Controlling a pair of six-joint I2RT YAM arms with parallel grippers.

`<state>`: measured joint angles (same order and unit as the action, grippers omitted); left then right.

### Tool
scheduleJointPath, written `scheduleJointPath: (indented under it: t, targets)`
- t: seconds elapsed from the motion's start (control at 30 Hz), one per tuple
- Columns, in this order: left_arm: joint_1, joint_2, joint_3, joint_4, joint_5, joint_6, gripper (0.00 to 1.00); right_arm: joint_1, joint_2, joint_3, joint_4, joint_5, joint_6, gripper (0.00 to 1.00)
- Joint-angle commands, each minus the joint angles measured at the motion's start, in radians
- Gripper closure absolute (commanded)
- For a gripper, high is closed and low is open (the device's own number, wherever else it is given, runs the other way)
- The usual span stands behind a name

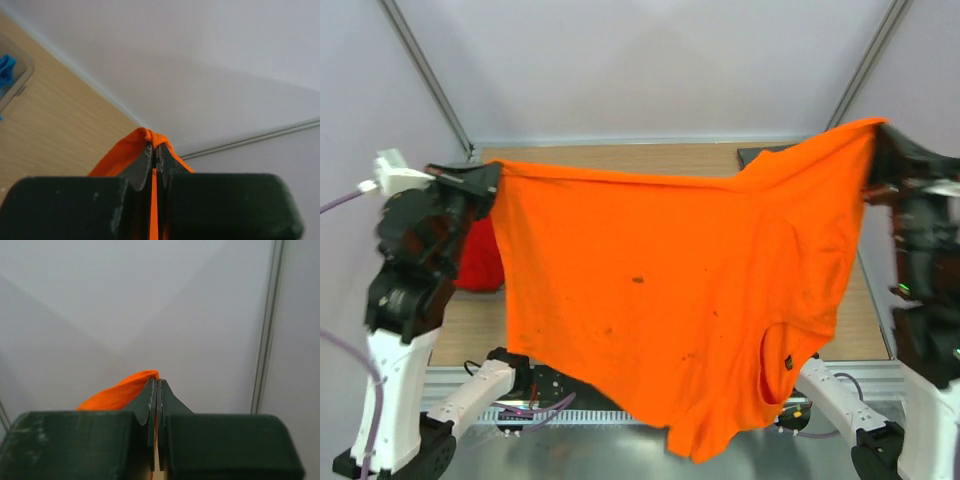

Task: Fold and stack the t-shirts
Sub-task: Flatten the tshirt out

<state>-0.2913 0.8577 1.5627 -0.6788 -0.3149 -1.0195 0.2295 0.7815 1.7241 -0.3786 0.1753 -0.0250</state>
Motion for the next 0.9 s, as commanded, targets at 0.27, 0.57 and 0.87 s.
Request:
scheduleJointPath:
  t: [0.27, 0.57, 0.87]
  targets:
    - [0.009, 0.347, -0.487, 0.298, -0.22, 0.001, 1.0, 0.002, 0.157, -0.892, 0.64, -0.062, -0.095, 0.99]
    - [0.112, 0.846, -0.236, 0.361, -0.118, 0.044, 1.0, -0.064, 0.836, -0.729, 0.952, -0.199, -0.095, 0.99]
    - [0.165, 1.121, 0.016, 0.395, -0.032, 0.087, 1.0, -0.107, 1.223, -0.348, 0.935, -0.31, -0.177, 0.99]
